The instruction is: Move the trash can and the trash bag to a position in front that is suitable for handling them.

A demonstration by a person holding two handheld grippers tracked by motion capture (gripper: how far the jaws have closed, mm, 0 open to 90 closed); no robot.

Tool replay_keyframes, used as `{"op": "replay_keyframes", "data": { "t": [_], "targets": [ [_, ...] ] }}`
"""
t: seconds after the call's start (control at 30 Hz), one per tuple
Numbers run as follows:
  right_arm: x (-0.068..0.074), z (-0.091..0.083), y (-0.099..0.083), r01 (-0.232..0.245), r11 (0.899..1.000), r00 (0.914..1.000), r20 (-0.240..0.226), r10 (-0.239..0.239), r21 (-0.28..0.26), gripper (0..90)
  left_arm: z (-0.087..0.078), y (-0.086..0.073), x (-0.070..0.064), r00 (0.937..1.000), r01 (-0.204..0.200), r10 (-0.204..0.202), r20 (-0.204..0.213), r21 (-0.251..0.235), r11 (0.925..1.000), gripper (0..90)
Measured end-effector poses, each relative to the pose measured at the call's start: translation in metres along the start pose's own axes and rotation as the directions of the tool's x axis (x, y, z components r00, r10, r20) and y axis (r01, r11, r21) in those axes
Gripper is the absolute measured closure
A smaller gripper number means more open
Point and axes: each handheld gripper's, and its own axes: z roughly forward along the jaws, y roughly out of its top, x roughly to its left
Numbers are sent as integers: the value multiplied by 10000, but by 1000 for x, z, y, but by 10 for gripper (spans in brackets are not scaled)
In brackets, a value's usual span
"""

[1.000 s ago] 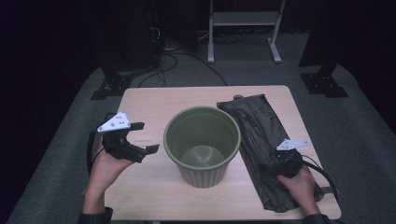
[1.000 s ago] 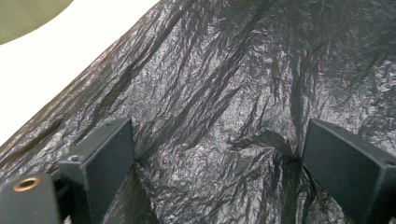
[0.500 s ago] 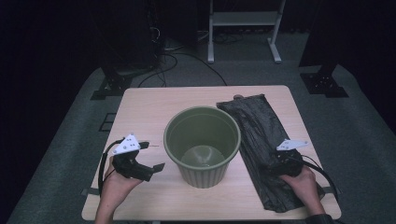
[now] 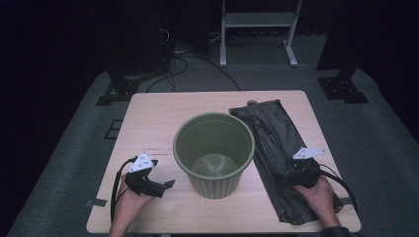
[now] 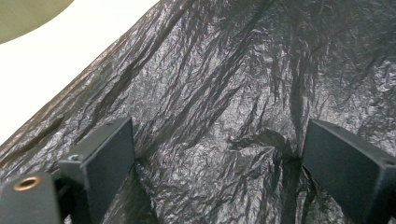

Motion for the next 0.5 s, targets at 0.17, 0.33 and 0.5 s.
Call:
{"op": "replay_keyframes", "data": {
  "t": [0.17, 0.33, 0.5],
  "targets": [
    [0, 0, 0, -1, 10000, 10000, 1, 1, 1, 82, 9, -11, 5, 9993, 46, -31, -369, 405, 9992, 0],
    [0, 0, 0, 0, 10000, 10000, 1, 0, 1, 82, 16, -16, 9, 9988, 108, -70, -490, 777, 9969, 0],
    [0, 0, 0, 0, 10000, 10000, 1, 0, 1, 81, 20, -21, 11, 9985, 264, -218, -501, 927, 9953, 0]
  ]
}}
